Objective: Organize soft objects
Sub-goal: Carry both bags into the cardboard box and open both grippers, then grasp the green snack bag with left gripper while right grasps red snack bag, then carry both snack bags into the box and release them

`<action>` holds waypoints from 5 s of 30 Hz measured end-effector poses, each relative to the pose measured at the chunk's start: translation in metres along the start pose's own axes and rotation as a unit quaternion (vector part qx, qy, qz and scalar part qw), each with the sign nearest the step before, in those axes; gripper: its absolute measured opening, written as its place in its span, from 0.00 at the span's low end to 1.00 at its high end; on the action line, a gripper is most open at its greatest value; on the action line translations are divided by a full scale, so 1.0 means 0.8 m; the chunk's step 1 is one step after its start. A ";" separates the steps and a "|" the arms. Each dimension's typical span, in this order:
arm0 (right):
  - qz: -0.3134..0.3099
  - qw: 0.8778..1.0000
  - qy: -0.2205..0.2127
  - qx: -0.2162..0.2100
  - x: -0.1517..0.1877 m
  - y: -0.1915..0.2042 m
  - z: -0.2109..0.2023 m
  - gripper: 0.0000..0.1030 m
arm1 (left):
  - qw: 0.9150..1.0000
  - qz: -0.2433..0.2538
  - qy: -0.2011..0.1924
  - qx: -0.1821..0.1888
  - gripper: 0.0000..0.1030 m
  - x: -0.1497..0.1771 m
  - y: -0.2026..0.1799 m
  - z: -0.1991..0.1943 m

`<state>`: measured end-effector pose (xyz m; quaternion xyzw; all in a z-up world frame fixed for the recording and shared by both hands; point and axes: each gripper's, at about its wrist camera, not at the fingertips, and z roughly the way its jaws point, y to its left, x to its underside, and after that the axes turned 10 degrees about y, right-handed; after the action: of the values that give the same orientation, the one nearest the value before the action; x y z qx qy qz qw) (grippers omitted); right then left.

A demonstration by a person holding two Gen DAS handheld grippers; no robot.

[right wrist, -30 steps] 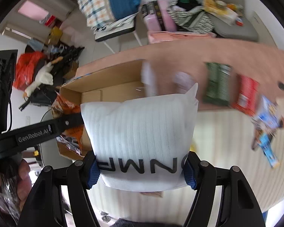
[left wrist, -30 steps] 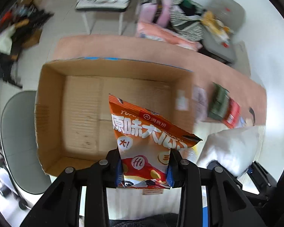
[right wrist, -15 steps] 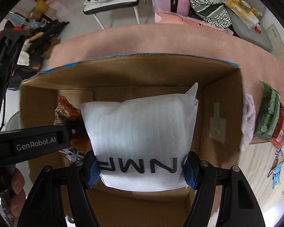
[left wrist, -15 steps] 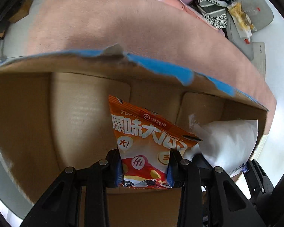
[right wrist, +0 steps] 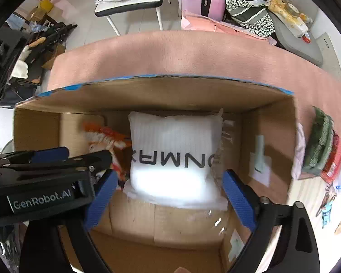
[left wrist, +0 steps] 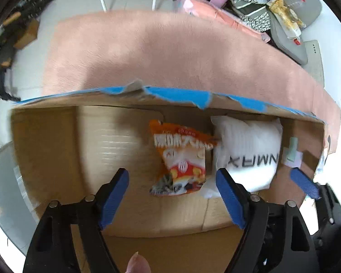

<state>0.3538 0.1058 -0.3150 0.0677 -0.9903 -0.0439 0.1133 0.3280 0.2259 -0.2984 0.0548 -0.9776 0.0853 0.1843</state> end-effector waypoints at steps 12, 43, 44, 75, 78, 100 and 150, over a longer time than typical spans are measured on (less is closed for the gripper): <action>0.000 0.998 -0.059 0.015 0.096 -0.005 -0.077 1.00 | 0.992 0.002 -0.115 -0.042 0.98 0.103 0.009 -0.061; 0.160 0.979 -0.123 -0.034 0.230 -0.308 -0.179 1.00 | 0.971 0.110 -0.190 -0.091 1.00 0.159 -0.268 -0.090; 0.173 0.977 -0.117 -0.035 0.221 -0.334 -0.173 1.00 | 0.972 0.117 -0.181 -0.095 1.00 0.144 -0.288 -0.081; 0.228 0.966 0.088 -0.082 0.022 -0.581 0.042 0.56 | 0.987 0.115 0.088 -0.075 0.97 -0.130 -0.467 0.179; 0.224 0.967 0.094 -0.076 0.019 -0.578 0.045 0.56 | 0.985 0.115 0.090 -0.089 0.83 -0.135 -0.469 0.190; 0.104 0.992 -0.026 -0.064 0.084 -0.389 -0.116 0.43 | 0.982 0.149 -0.110 -0.031 0.32 0.046 -0.343 -0.050; -0.015 0.999 0.049 0.010 0.130 -0.015 -0.021 1.00 | 0.995 0.001 -0.077 -0.067 0.98 0.084 0.041 -0.049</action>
<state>0.2591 0.0777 -0.2770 0.0853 -0.9829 -0.0321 0.1601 0.2748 0.2605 -0.2421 0.0482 -0.9925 0.0152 0.1112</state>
